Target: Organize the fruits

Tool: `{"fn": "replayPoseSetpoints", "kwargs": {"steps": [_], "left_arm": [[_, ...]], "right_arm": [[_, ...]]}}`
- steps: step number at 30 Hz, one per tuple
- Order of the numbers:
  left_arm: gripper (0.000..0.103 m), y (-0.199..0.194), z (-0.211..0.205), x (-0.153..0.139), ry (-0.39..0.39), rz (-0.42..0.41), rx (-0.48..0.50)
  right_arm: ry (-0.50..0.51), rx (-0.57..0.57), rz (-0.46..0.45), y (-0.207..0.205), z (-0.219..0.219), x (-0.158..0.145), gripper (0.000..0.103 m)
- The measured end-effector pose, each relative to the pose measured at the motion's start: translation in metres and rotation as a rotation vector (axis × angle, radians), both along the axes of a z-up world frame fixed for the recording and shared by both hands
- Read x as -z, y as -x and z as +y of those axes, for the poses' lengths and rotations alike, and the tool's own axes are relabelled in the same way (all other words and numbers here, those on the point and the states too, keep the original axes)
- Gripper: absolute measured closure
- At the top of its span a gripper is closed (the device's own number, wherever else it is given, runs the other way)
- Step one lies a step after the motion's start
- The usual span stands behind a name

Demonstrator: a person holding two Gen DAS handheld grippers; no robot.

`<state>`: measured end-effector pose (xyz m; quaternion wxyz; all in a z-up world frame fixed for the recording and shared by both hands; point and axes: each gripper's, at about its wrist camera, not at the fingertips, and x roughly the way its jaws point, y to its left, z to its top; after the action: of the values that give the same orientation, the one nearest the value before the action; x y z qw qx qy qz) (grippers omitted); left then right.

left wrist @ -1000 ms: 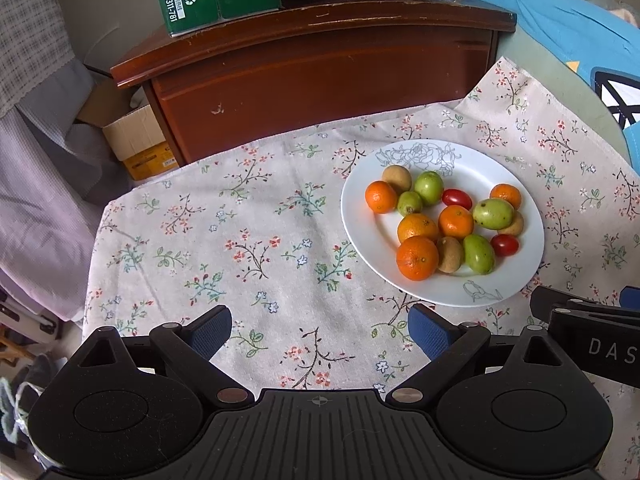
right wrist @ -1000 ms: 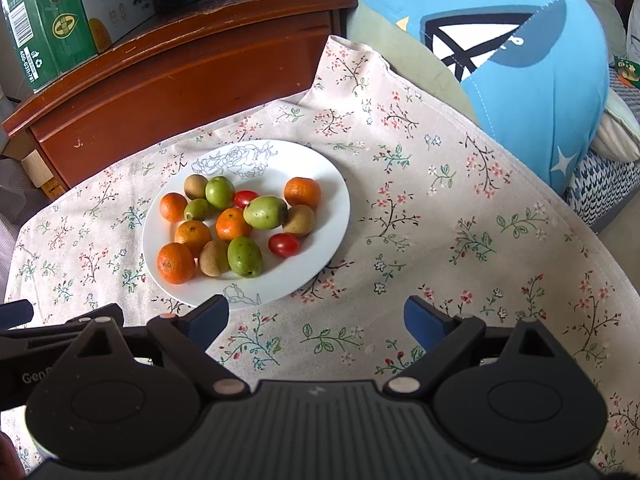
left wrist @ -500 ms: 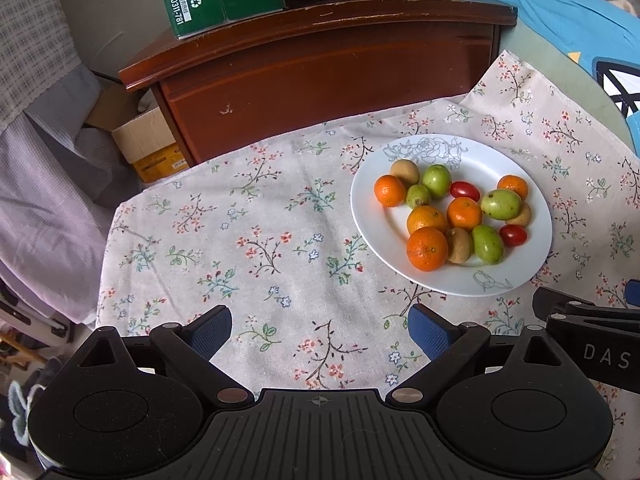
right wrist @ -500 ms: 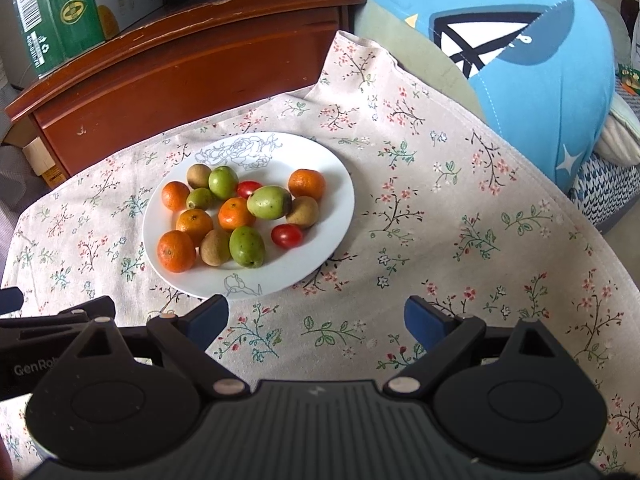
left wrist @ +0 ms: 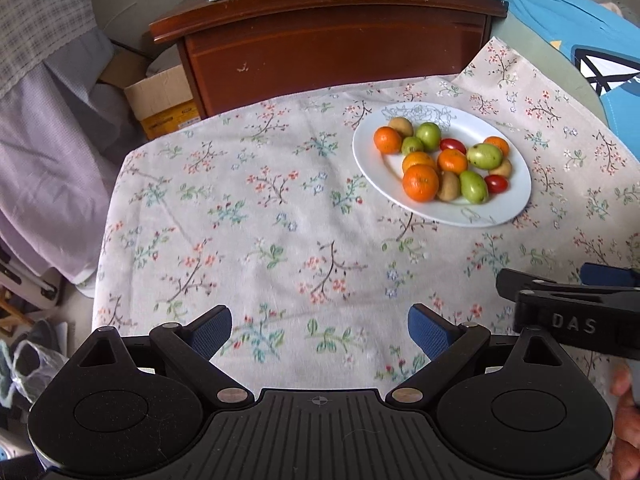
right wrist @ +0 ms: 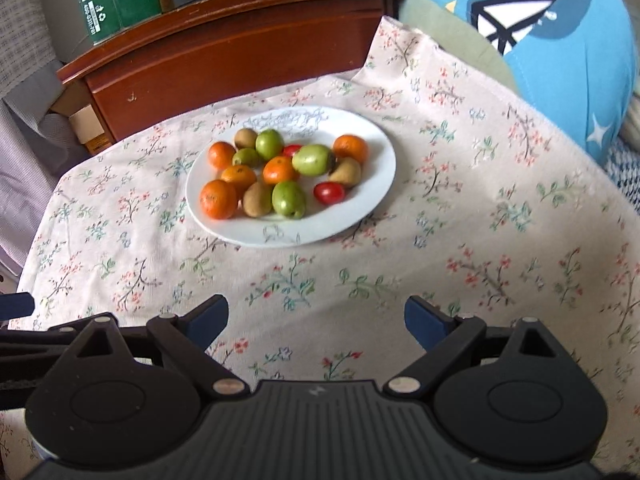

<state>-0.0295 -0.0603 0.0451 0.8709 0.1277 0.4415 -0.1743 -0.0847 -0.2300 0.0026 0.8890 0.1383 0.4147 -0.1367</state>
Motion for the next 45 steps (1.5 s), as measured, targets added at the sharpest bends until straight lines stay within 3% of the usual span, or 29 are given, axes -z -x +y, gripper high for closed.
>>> {"fn": "replayPoseSetpoints", "kwargs": {"steps": [8, 11, 17, 24, 45], "left_arm": [[0.007, 0.021, 0.026, -0.002, 0.039, 0.021, -0.021], [0.007, 0.027, 0.032, -0.002, 0.039, 0.021, -0.025], [0.007, 0.035, 0.039, 0.002, 0.035, 0.034, -0.023], [0.007, 0.036, 0.041, 0.007, 0.026, 0.046, -0.028], [0.007, 0.041, 0.038, 0.017, -0.009, 0.052, -0.012]], "right_arm": [[-0.011, 0.055, -0.041, 0.007, -0.008, 0.022, 0.007], [0.003, 0.044, -0.060, 0.005, -0.009, 0.026, 0.001], [0.154, -0.034, -0.045, -0.006, 0.003, 0.036, 0.001], [0.189, -0.006, -0.118, -0.010, 0.006, 0.043, 0.000], [0.190, 0.020, -0.138, -0.018, 0.005, 0.046, 0.000]]}}
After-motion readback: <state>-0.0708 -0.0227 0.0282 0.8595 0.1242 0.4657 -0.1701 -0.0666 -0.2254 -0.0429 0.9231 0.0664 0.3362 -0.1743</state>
